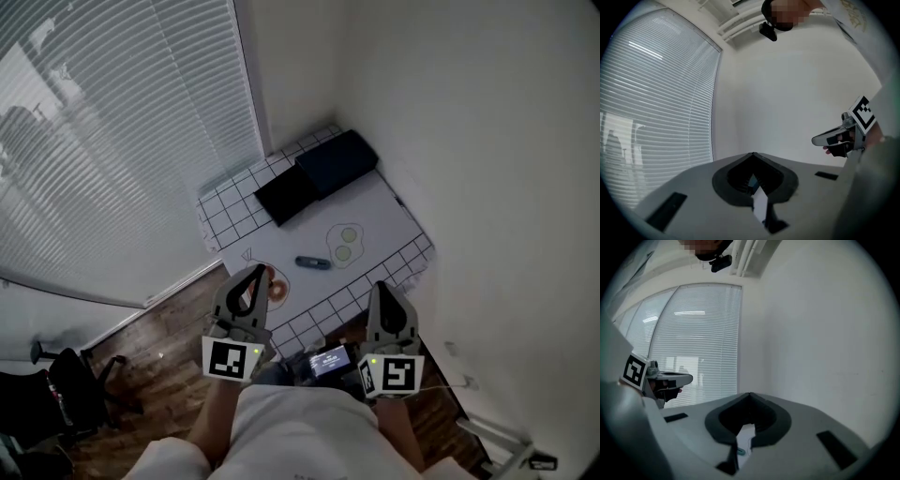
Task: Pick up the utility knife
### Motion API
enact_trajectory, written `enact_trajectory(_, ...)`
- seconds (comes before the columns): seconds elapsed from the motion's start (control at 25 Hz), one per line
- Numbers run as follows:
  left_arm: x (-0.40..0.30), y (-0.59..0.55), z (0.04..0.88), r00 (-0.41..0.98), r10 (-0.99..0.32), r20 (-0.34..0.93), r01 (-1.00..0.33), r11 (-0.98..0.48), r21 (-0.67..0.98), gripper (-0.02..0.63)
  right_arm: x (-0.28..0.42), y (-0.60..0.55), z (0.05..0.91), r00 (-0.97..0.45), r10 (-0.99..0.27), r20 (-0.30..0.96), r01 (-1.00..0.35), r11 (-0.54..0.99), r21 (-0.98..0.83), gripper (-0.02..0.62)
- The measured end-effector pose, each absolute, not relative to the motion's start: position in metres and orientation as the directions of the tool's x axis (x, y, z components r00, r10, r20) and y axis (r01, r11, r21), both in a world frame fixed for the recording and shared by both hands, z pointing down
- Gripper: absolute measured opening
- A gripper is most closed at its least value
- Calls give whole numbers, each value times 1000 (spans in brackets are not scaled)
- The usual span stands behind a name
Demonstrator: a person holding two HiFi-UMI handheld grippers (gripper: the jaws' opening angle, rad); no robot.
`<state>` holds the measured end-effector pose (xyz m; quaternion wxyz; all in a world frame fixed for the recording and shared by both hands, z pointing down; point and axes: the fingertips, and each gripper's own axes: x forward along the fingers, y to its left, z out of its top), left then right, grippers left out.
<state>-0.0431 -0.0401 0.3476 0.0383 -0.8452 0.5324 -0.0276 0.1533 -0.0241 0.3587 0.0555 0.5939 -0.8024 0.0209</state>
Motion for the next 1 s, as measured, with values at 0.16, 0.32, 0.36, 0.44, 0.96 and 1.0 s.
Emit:
enact_trajectory(0.16,-46,-55,350,402,-916,11,-912,-401,-84,6,150,-44,358,-320,-939,122,-944,327,40,6)
enact_trajectory(0.32,-50,-68,349,397,-918,8,-914,-396,-89,6,146,-60,354,-333,-936,114,-939,340,48,6)
enact_trajectory(0.36,-51,-72,349,400,-916,7,-913,-399,-87,6,145,-64,354,-335,-935,115,-938,342,49,6)
enact_trajectory(0.44,-52,-79,351,409,-913,8,-910,-408,-77,6,142,-70,358,-338,-933,123,-937,346,45,6)
enact_trajectory(0.96,-54,-120,397,500,-859,110,-861,-507,-49,6,118,-102,399,-356,-901,246,-924,380,53,6)
enact_trajectory(1.0,-52,-122,403,507,-853,121,-855,-516,-51,8,117,-104,404,-362,-896,259,-921,387,52,6)
